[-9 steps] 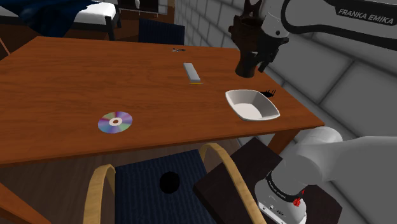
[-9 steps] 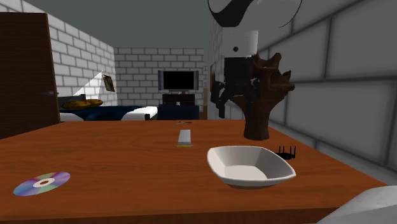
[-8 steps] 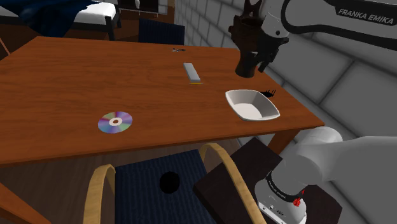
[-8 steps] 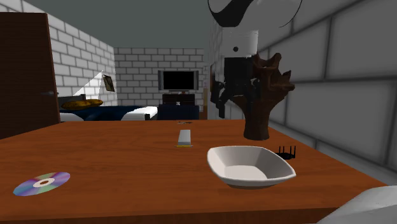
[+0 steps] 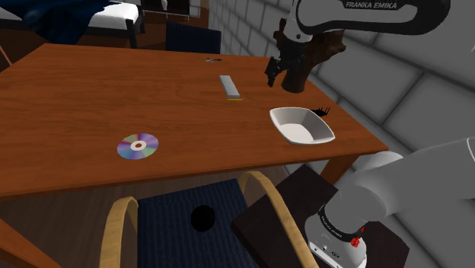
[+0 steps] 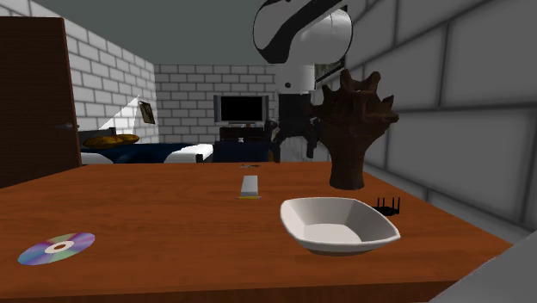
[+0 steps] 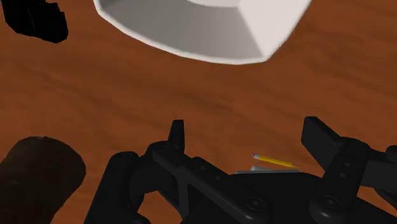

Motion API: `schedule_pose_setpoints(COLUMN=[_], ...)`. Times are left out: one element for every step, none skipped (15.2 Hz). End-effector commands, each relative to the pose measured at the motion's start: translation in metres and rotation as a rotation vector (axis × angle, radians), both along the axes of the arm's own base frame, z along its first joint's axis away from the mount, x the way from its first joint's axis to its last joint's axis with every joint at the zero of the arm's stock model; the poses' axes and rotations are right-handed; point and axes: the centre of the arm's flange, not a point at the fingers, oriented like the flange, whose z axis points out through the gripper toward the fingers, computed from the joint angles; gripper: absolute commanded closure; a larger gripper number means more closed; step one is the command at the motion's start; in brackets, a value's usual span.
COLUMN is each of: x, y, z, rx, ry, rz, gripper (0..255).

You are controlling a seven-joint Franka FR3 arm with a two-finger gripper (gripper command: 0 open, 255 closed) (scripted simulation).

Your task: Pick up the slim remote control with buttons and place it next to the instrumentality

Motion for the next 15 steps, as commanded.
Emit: schedule_pose_setpoints(x=[0.026, 0.04, 0.053, 0.067, 0.08, 0.093, 0.106, 0.12, 0.133, 0.146, 0.159, 0.172, 0.186, 0.199, 0.212], y=[0.0, 0.0, -0.001, -0.001, -0.001, -0.002, -0.002, -0.002, -0.003, -0.004, -0.004, -0.005, -0.006, -0.006, -0.007], z=[-0.009, -0.013, -0.017, -0.021, -0.025, -0.029, -0.033, -0.037, -0.041, -0.045, -0.049, -0.054, -0.058, -0.063, -0.067], rx=[0.009, 0.013, 0.017, 0.021, 0.025, 0.029, 0.034, 0.038, 0.042, 0.046, 0.05, 0.055, 0.059, 0.063, 0.067], ry=[0.009, 0.014, 0.018, 0.023, 0.028, 0.032, 0.037, 0.041, 0.046, 0.05, 0.055, 0.059, 0.064, 0.069, 0.073], rz=[-0.01, -0.015, -0.02, -0.025, -0.029, -0.034, -0.039, -0.044, -0.049, -0.054, -0.058, -0.063, -0.068, -0.073, -0.078], gripper=[0, 0, 0, 0, 0, 0, 0, 0, 0, 0, 0, 0, 0, 0, 0])
